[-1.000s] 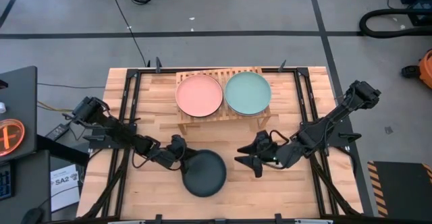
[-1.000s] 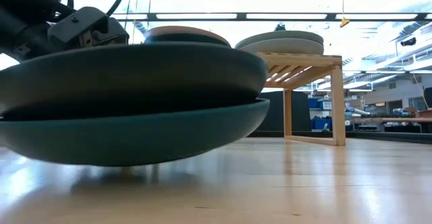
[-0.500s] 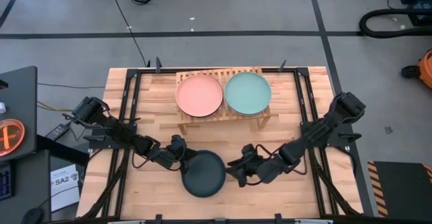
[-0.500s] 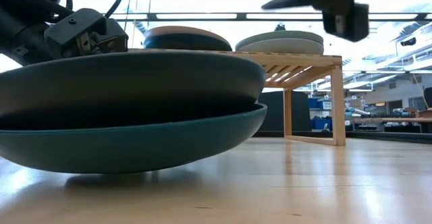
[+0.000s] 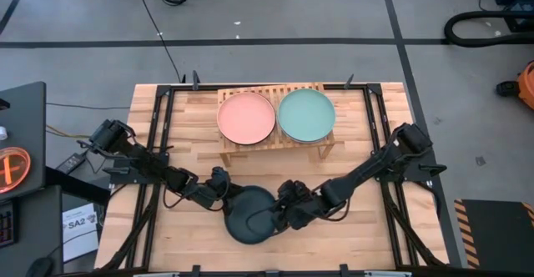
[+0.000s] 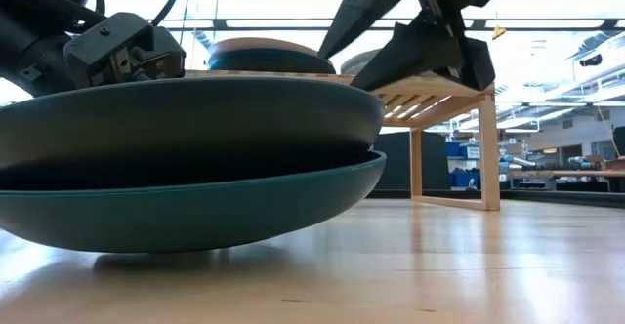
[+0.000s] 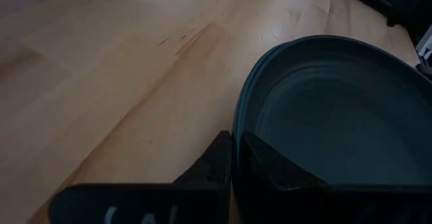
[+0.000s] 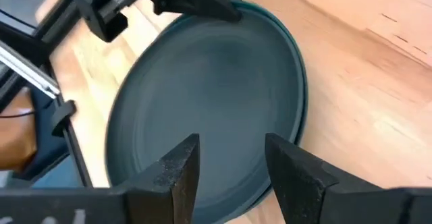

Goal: Place and stack plates onto a shelf
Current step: Stack the black plate on top of the pink plate on shelf

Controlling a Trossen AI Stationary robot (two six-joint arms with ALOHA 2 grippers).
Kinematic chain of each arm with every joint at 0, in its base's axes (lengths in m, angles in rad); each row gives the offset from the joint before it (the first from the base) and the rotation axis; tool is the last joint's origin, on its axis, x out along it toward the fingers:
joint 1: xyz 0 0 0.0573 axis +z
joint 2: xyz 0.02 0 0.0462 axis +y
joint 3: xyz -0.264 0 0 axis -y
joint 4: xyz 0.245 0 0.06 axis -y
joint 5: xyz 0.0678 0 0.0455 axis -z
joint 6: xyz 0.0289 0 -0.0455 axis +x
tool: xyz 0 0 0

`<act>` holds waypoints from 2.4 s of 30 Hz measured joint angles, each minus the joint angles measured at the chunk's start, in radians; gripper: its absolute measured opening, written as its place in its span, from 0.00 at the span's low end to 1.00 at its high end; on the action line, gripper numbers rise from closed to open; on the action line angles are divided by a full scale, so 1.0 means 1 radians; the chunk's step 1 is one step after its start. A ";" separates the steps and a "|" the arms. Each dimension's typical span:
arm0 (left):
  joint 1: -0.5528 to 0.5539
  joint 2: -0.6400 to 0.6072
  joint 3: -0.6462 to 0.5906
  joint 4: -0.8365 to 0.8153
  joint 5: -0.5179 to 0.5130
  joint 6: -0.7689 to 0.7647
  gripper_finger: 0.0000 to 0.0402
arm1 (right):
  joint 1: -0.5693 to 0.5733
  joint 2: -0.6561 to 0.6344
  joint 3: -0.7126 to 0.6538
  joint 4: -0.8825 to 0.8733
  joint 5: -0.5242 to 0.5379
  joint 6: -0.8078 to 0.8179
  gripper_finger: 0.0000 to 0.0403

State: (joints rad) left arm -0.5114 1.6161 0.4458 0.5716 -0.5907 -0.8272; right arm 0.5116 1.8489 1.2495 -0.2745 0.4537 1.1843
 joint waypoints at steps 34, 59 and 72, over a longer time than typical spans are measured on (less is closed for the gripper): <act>0.000 0.000 0.000 -0.001 0.002 0.000 0.08 | -0.018 0.083 0.007 -0.084 -0.078 0.073 0.43; -0.001 0.000 0.000 0.000 -0.001 -0.004 0.08 | -0.034 0.077 0.007 -0.109 -0.091 0.148 0.07; 0.001 0.000 0.000 0.000 0.018 -0.052 0.09 | -0.040 0.077 0.007 -0.112 -0.100 0.152 0.06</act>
State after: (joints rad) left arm -0.5107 1.6161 0.4458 0.5716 -0.5731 -0.8790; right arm 0.4717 1.9259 1.2567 -0.3862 0.3534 1.3361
